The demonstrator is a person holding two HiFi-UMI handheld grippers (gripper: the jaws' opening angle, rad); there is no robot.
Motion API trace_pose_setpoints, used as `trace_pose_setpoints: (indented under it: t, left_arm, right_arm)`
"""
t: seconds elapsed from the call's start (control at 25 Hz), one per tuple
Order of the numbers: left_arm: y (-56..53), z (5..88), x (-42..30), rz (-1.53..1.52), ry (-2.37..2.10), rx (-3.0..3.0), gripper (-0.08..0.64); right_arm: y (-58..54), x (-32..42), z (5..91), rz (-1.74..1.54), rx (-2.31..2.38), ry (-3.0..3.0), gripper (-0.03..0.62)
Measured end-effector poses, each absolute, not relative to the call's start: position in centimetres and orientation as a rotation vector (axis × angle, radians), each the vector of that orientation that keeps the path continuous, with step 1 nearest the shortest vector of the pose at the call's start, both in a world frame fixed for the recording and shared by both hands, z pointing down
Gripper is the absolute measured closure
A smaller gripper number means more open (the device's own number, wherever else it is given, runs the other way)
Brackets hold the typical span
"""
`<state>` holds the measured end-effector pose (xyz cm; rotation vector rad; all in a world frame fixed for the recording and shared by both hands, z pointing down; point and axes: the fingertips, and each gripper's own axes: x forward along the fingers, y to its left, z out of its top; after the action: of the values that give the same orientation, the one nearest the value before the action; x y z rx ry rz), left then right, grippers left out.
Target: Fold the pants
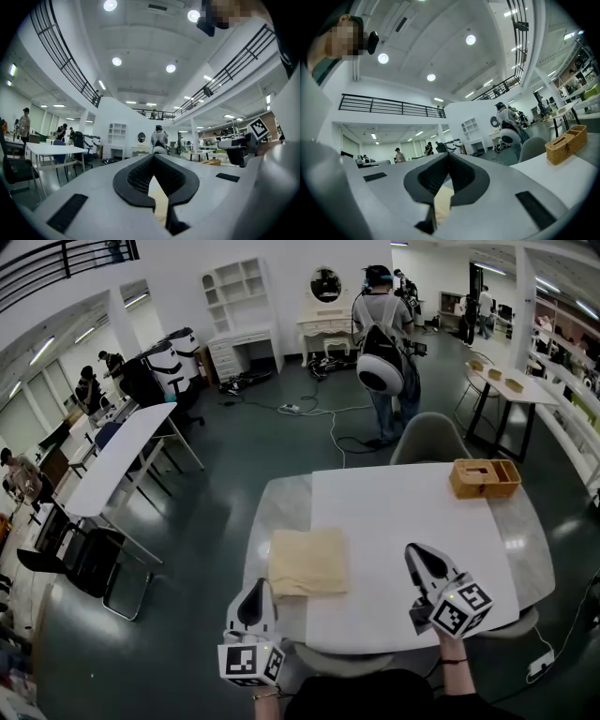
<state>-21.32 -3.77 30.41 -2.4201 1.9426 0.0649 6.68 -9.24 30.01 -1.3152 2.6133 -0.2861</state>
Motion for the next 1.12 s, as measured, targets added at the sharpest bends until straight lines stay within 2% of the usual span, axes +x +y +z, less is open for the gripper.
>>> trace_pose_setpoints:
  t: [1.12]
  left_arm:
    - [-2.9, 31.2, -20.9, -0.045, 1.983, -2.349, 0.546]
  right_arm:
    - [-9.0, 8.8, 31.2, -0.230, -1.366, 2.640, 0.578]
